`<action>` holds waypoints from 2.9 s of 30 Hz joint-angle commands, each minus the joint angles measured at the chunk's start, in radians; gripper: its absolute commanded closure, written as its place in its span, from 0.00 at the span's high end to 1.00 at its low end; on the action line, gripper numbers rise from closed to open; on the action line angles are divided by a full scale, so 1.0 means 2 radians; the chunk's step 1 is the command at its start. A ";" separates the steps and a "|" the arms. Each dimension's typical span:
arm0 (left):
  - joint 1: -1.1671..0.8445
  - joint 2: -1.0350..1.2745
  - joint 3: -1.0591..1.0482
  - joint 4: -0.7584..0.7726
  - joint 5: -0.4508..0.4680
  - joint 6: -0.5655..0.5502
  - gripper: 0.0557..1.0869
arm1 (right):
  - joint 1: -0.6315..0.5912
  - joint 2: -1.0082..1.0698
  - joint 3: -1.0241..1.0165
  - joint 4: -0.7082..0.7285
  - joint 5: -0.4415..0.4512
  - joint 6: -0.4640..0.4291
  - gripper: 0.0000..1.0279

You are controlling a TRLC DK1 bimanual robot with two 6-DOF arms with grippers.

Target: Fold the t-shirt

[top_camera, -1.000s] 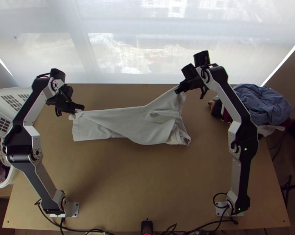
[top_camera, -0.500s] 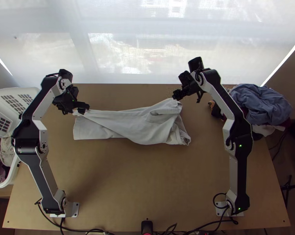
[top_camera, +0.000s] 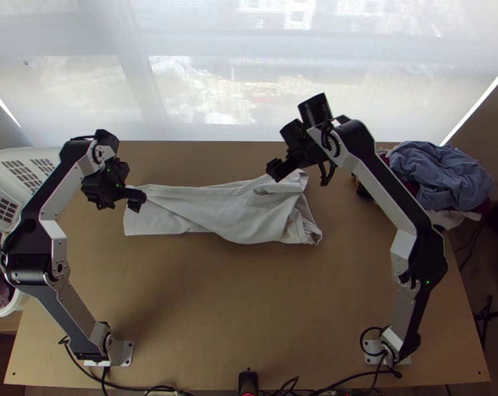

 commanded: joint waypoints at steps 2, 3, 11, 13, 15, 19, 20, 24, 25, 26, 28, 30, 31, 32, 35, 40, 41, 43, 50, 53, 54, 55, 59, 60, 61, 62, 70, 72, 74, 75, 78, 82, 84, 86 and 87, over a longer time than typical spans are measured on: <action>0.001 -0.011 -0.063 0.050 -0.019 0.001 0.93 | 0.078 -0.067 -0.123 0.023 0.000 0.002 0.91; 0.002 -0.009 -0.063 0.055 -0.020 -0.001 0.93 | 0.079 -0.071 -0.142 0.031 0.000 -0.002 0.91; 0.001 0.011 -0.063 0.092 -0.022 -0.021 0.92 | 0.083 -0.078 -0.229 0.077 0.010 -0.034 0.91; 0.000 0.016 -0.063 0.093 -0.021 -0.025 0.89 | 0.083 -0.075 -0.243 0.087 0.012 -0.034 0.91; -0.002 0.019 -0.064 0.093 -0.019 -0.027 0.89 | 0.083 -0.070 -0.256 0.097 0.013 -0.034 0.91; -0.003 0.025 -0.068 0.093 -0.014 -0.032 0.86 | 0.084 -0.059 -0.277 0.115 0.014 -0.034 0.91; -0.003 0.027 -0.070 0.093 -0.013 -0.033 0.86 | 0.086 -0.056 -0.281 0.117 0.014 -0.034 0.91; -0.001 0.032 -0.074 0.093 -0.003 -0.035 0.76 | 0.086 -0.043 -0.287 0.126 0.014 -0.034 0.91; 0.000 0.033 -0.074 0.093 0.001 -0.036 0.73 | 0.086 -0.040 -0.288 0.128 0.014 -0.034 0.91; 0.000 0.034 -0.075 0.092 0.007 -0.037 0.68 | 0.086 -0.037 -0.289 0.130 0.014 -0.034 0.91; 0.001 0.035 -0.075 0.091 0.016 -0.038 0.53 | 0.086 -0.031 -0.289 0.133 0.014 -0.034 0.91; 0.001 0.035 -0.075 0.090 0.023 -0.041 0.35 | 0.086 -0.028 -0.288 0.135 0.016 -0.034 0.91; 0.001 0.035 -0.074 0.090 0.023 -0.044 0.25 | 0.085 -0.027 -0.288 0.136 0.016 -0.034 0.91; 0.001 0.034 -0.074 0.089 0.023 -0.045 0.16 | 0.085 -0.025 -0.288 0.137 0.017 -0.034 0.91; 0.002 0.029 -0.071 0.086 0.023 -0.046 0.03 | 0.083 -0.023 -0.288 0.140 0.017 -0.034 0.91; 0.004 0.011 -0.052 0.066 0.023 -0.048 0.03 | 0.079 -0.014 -0.289 0.144 0.020 -0.034 0.91; 0.005 0.006 -0.047 0.061 0.023 -0.048 0.03 | 0.080 -0.014 -0.289 0.144 0.021 -0.033 0.91; 0.008 -0.003 -0.036 0.053 0.025 -0.048 0.03 | 0.083 -0.011 -0.288 0.145 0.021 -0.032 0.91; 0.013 -0.021 0.005 0.022 0.039 -0.048 0.03 | 0.086 0.001 -0.290 0.145 0.023 -0.030 0.91; 0.011 -0.025 0.029 0.011 0.063 -0.049 0.03 | 0.086 0.003 -0.290 0.146 0.024 -0.030 0.91; 0.008 -0.026 0.039 0.007 0.069 -0.051 0.03 | 0.086 0.004 -0.290 0.146 0.025 -0.030 0.91; 0.005 -0.025 0.048 0.004 0.076 -0.051 0.03 | 0.086 0.006 -0.290 0.146 0.025 -0.030 0.91; -0.013 -0.021 0.079 -0.005 0.076 -0.052 0.03 | 0.088 0.011 -0.289 0.146 0.027 -0.030 0.91; -0.015 -0.021 0.081 -0.006 0.076 -0.053 0.03 | 0.088 0.011 -0.288 0.146 0.027 -0.030 0.91; -0.015 -0.018 0.081 -0.007 0.076 -0.053 0.03 | 0.089 0.011 -0.287 0.146 0.027 -0.030 0.91; -0.015 -0.016 0.077 -0.009 0.076 -0.053 0.03 | 0.089 0.011 -0.284 0.146 0.028 -0.030 0.91; 0.012 -0.010 -0.001 0.017 0.076 -0.049 0.03 | 0.089 0.011 -0.279 0.146 0.029 -0.029 0.91; 0.025 -0.002 -0.014 0.020 0.073 -0.050 0.03 | 0.091 0.011 -0.278 0.146 0.030 -0.029 0.91; 0.036 0.008 -0.024 0.025 0.068 -0.053 0.16 | 0.092 0.012 -0.277 0.146 0.030 -0.030 0.91; 0.042 0.010 -0.031 0.031 0.068 -0.053 0.29 | 0.093 0.012 -0.276 0.146 0.030 -0.030 0.91; 0.053 0.015 -0.053 0.051 0.062 -0.053 0.55 | 0.095 0.012 -0.273 0.146 0.029 -0.030 0.91; 0.058 0.017 -0.077 0.081 0.046 -0.053 0.69 | 0.096 0.012 -0.272 0.145 0.029 -0.029 0.91; 0.058 0.019 -0.087 0.092 0.046 -0.053 0.69 | 0.097 0.012 -0.272 0.144 0.029 -0.029 0.91; 0.057 0.022 -0.094 0.102 0.046 -0.053 0.71 | 0.097 0.012 -0.271 0.143 0.029 -0.029 0.91; 0.057 0.024 -0.097 0.108 0.046 -0.053 0.71 | 0.098 0.012 -0.270 0.142 0.029 -0.029 0.91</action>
